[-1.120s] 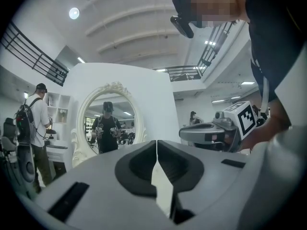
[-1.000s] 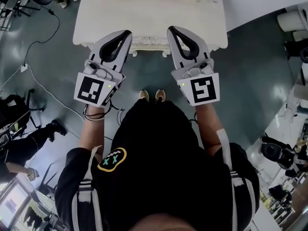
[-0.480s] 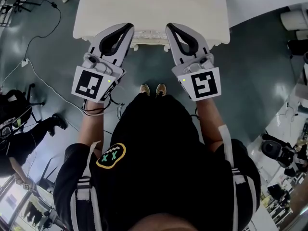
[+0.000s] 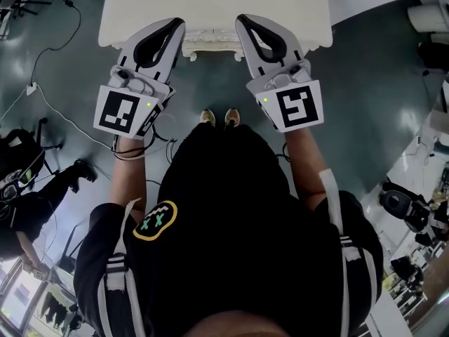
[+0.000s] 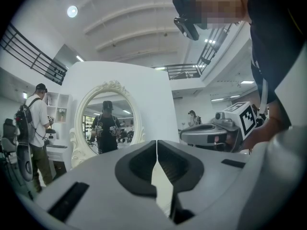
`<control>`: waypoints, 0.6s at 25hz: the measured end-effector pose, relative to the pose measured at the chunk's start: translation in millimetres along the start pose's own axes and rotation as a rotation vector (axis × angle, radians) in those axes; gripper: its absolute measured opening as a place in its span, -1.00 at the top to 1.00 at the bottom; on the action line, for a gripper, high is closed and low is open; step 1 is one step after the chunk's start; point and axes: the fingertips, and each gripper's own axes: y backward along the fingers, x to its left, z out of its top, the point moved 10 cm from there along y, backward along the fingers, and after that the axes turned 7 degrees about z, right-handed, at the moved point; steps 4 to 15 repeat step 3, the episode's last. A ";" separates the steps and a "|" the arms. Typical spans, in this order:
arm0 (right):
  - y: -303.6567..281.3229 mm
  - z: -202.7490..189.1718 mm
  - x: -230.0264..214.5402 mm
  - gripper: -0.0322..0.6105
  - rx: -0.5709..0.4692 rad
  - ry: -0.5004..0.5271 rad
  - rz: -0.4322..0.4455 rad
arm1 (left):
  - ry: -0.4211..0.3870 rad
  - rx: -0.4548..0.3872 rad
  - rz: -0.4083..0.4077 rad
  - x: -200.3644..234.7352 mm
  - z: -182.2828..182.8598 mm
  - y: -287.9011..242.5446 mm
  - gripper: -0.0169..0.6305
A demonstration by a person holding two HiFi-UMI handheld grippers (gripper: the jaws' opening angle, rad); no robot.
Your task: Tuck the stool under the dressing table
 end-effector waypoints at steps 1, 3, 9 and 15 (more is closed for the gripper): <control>1.1 -0.1 0.0 0.84 -0.002 -0.001 0.001 | 0.001 0.001 0.002 -1.2 -0.4 0.3 0.87; 3.1 -0.3 -0.2 0.84 -0.004 -0.001 0.003 | 0.001 0.002 0.004 -3.5 -1.3 0.5 0.87; 3.1 -0.3 -0.2 0.84 -0.004 -0.001 0.003 | 0.001 0.002 0.004 -3.5 -1.3 0.5 0.87; 3.1 -0.3 -0.2 0.84 -0.004 -0.001 0.003 | 0.001 0.002 0.004 -3.5 -1.3 0.5 0.87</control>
